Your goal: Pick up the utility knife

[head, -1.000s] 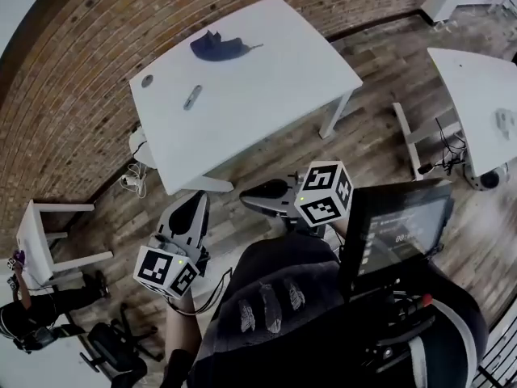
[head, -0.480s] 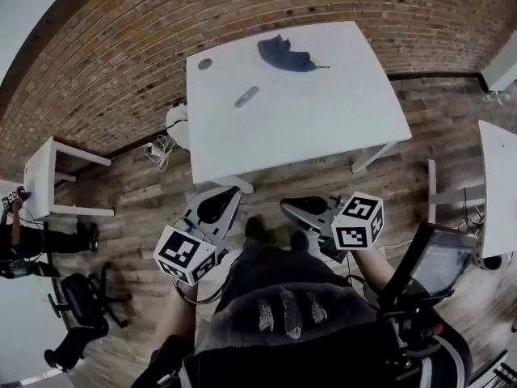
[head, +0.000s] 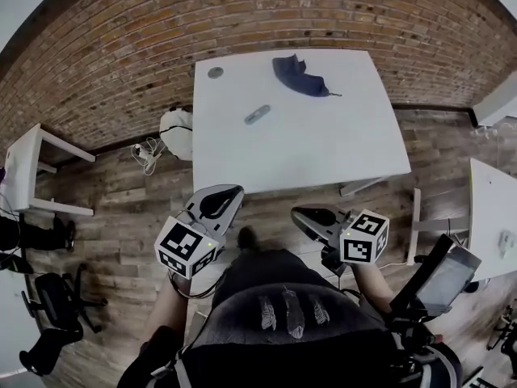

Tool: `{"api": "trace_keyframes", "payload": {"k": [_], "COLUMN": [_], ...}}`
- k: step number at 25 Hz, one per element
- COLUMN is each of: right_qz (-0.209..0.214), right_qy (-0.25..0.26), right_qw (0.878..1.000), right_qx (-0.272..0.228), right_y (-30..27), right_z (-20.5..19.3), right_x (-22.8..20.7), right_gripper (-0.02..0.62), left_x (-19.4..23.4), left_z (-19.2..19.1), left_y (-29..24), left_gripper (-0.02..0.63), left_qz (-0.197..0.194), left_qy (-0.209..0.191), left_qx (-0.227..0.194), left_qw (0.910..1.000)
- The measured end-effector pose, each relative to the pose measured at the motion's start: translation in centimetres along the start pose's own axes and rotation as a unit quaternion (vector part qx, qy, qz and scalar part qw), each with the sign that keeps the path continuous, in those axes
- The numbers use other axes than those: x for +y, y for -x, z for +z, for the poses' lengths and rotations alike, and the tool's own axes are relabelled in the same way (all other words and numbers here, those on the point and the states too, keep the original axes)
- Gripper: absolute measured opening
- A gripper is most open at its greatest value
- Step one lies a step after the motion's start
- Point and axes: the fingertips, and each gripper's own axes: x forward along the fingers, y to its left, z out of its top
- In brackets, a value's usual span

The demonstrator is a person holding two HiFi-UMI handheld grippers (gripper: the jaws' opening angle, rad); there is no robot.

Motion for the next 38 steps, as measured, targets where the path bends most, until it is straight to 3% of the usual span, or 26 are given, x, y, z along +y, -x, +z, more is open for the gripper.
{"api": "trace_keyframes", "payload": {"k": [4, 12, 20, 26, 30, 38], "right_qz": [0.001, -0.039, -0.093, -0.11, -0.118, -0.072], "right_qy": [-0.022, -0.01, -0.013, -0.019, -0.007, -0.02], "right_qw": [1.0, 0.998, 0.994, 0.992, 0.991, 0.996], "right_qx": [0.013, 0.054, 0.053, 0.052, 0.057, 0.053], "right_y": [-2.9, -9.9, -12.5, -12.9, -12.3, -11.7], "right_z": [0.7, 1.8, 3.2, 3.3, 4.0, 6.7], "right_x": [-0.3, -0.1, -1.1, -2.2, -4.3, -8.6], "right_gripper": [0.0, 0.0, 0.0, 0.0, 0.0, 0.0], "left_x": [4.0, 11.4, 14.1, 14.7, 14.5, 15.3], "left_z": [0.2, -0.4, -0.1, -0.2, 0.2, 1.1], "left_y": [0.7, 1.8, 0.4, -1.2, -3.0, -6.9], "left_gripper": [-0.005, -0.005, -0.005, -0.005, -0.005, -0.005], "left_qz": [0.007, -0.017, -0.071, -0.086, -0.081, -0.017], "left_qy": [0.006, 0.033, 0.021, 0.023, 0.02, 0.014], "left_qx": [-0.021, -0.039, -0.044, -0.036, -0.026, 0.011], "left_qw": [0.9997, 0.9986, 0.9963, 0.9953, 0.9962, 0.9997]}}
